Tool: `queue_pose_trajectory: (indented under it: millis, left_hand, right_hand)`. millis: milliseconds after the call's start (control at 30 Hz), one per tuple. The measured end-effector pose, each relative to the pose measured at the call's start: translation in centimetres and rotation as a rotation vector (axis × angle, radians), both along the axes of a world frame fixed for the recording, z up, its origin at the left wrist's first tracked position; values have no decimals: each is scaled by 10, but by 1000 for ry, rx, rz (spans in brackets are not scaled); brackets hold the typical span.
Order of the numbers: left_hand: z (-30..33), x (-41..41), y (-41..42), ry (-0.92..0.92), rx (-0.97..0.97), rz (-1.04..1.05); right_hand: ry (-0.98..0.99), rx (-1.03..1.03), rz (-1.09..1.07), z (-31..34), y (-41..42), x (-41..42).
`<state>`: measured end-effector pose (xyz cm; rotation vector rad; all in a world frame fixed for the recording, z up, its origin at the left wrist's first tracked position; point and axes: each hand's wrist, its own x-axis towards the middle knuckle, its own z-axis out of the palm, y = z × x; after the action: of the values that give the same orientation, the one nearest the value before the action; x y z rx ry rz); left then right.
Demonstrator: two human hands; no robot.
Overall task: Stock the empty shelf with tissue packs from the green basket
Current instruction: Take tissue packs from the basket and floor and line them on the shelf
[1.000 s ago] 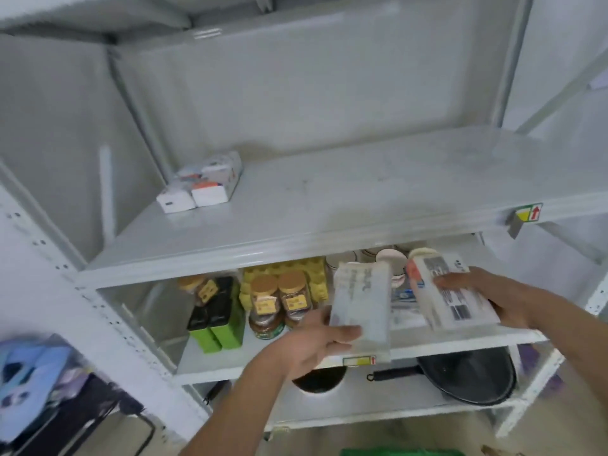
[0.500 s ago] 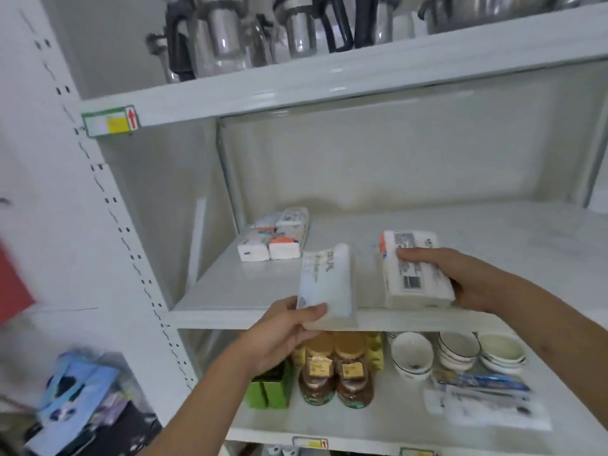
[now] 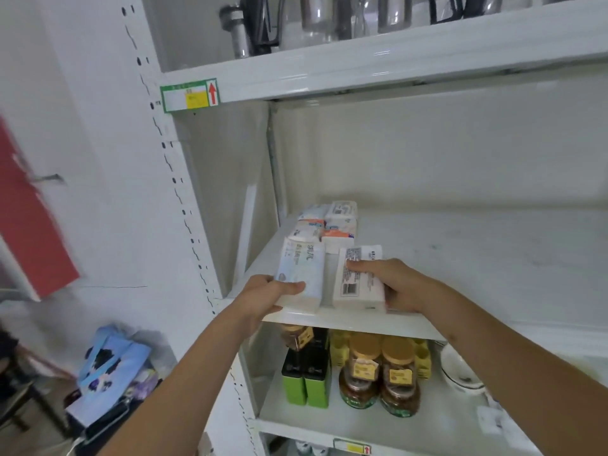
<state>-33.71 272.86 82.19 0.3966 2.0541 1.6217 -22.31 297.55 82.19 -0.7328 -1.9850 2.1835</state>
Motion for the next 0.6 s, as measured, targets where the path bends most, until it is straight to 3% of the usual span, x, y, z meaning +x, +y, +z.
queue_pose_trajectory:
  millis: [200,400,467,600]
  left_hand:
    - [0,-34,1,-14,-74,-18]
    - [1,-51,5,100,-202,-28]
    - [4,-54,1,200,-257,-62]
    - [-4,-48,-15,590,-279,-106]
  right_hand:
    - [43,22,-108,-13,-28,-43]
    - [10,212,-175,-10,-33,-65]
    - [-33,291,-149,-2,-33,-68]
    - [-110,457,-120,5,-34,-53]
